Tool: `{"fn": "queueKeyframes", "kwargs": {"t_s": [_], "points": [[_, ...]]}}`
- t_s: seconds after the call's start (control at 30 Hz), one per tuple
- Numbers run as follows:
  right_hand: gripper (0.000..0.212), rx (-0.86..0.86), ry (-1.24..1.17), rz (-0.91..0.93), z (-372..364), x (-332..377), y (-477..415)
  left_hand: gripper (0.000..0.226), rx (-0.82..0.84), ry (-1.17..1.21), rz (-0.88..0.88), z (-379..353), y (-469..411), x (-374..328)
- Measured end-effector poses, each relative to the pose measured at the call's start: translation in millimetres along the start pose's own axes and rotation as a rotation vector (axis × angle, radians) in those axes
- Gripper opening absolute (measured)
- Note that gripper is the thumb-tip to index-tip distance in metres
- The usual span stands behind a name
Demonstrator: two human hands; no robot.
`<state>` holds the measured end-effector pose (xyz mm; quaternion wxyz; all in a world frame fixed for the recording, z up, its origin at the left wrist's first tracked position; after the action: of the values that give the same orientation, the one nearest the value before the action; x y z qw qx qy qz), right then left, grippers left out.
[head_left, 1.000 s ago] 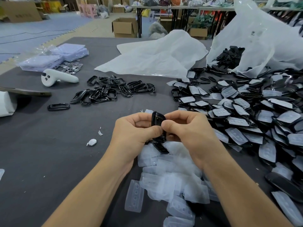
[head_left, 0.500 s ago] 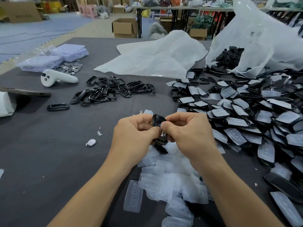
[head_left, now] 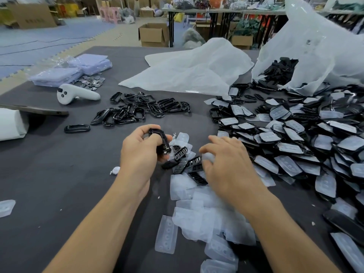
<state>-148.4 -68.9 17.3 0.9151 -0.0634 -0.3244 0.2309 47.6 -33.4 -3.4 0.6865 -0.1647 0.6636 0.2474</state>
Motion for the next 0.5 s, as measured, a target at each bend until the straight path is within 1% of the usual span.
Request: {"fn": "queueKeyframes", "kwargs": {"t_s": [0.07,0.13,0.2,0.33,0.4,0.5], "points": [[0.027,-0.07,0.035,0.007,7,-5,0,0.03,0.015,-0.02,-0.006,-2,0,0],[0.023,-0.054,0.113,0.004,6,-9,0,0.032,0.033,-0.04,-0.017,-4,0,-1],[0.018,-0.027,0.113,-0.024,3,-11,-1,0.033,0.054,-0.066,-0.028,-7,2,-2],[0.012,-0.086,-0.016,-0.037,15,-6,-2,0.033,0.086,-0.124,-0.042,-13,6,-2],[0.015,-0.117,-0.085,-0.033,22,-4,-1,0.032,0.097,-0.134,-0.047,-14,8,-3],[0.021,-0.184,-0.3,-0.1,31,-10,0,0.03,0.113,-0.149,-0.049,-15,8,-3]]}}
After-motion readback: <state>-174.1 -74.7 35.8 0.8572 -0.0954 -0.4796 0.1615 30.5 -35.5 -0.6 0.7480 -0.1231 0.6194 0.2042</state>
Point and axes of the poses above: each hand's wrist, its own y-axis away from the middle knuckle, its own z-axis out of the back of the hand, x = y × z, the point moved 9 cm from there along -y, towards the middle knuckle, and after that the axes turned 12 degrees about -y, right-handed, at the moved point
